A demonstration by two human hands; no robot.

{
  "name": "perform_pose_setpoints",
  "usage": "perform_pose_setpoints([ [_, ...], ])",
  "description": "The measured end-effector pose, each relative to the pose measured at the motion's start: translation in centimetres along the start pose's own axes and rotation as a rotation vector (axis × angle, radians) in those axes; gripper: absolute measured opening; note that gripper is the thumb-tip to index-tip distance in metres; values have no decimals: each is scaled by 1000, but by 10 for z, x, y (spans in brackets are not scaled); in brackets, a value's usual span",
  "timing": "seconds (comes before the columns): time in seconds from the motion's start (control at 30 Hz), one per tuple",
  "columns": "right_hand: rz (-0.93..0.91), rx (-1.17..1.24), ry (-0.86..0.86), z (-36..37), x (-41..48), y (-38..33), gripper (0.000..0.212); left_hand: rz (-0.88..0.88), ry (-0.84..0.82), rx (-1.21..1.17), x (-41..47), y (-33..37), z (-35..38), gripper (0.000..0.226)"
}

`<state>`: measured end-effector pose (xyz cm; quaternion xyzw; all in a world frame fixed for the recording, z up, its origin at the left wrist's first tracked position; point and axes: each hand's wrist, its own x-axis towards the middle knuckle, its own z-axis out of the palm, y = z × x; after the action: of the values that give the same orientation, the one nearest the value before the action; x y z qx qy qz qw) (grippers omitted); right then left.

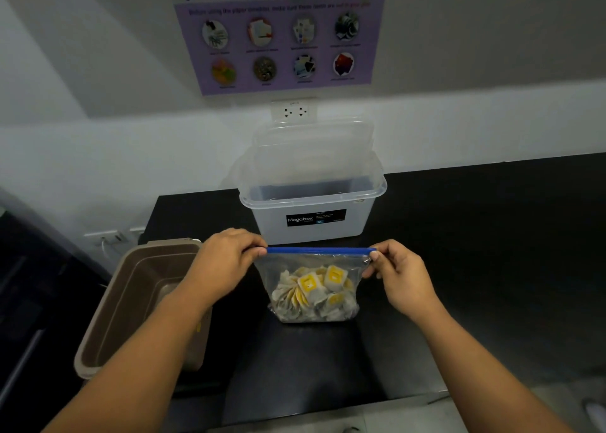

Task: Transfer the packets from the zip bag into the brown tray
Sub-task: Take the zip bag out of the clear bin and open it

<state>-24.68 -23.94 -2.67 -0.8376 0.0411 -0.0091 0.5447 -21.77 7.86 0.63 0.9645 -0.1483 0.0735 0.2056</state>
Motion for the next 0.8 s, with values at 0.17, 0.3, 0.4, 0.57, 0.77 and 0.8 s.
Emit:
perform_pose_setpoints([
  [0.17,-5,12,-6,-2,1,-2,16,-46,34,-49,-10,-1,1,12],
  [0.3,-28,28,-31,-5,1,-4,17,-37,-15,-153,-4,11,5,28],
  [0.4,-76,19,-36,-1,-1,-7,19,24,-80,-136,13,36,10,27],
  [0.57,-64,30,-1,7,2,-13,21,52,-298,-81,38,64,26,29],
  [0.77,77,143,214,29,8,-17,22,-150,-141,-307,36,74,44,25],
  [0.8,121,159,224,34,6,-18,32,-219,-116,-424,33,75,47,26],
])
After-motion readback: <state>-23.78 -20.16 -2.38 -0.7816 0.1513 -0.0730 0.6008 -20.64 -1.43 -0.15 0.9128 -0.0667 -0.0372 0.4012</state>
